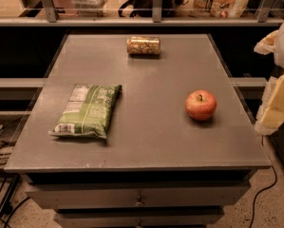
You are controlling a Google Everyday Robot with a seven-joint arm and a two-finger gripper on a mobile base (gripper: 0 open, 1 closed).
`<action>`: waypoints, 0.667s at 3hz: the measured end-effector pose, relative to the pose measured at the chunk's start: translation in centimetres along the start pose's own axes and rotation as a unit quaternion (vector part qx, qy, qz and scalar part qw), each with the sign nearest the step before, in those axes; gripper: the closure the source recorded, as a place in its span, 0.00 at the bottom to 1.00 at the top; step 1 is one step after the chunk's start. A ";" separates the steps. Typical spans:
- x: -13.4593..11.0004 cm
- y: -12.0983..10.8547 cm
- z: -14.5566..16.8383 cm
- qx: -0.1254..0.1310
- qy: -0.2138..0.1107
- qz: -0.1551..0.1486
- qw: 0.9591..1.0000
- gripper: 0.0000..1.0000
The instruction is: Place orange can upright
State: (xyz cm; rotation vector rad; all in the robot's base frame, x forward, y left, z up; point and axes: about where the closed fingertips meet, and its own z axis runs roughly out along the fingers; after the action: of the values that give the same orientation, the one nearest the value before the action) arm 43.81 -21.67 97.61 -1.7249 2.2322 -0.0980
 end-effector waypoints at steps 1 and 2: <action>0.0 0.0 0.0 0.000 0.000 0.000 1.000 0.00; -0.4 -0.4 -0.1 0.007 0.008 -0.013 1.000 0.00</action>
Offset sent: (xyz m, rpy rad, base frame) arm 0.0085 0.0047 0.0006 -0.0580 -0.0021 0.0422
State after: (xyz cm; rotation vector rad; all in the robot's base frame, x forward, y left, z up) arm 44.22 -21.38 97.89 -1.7529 2.2154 -0.1327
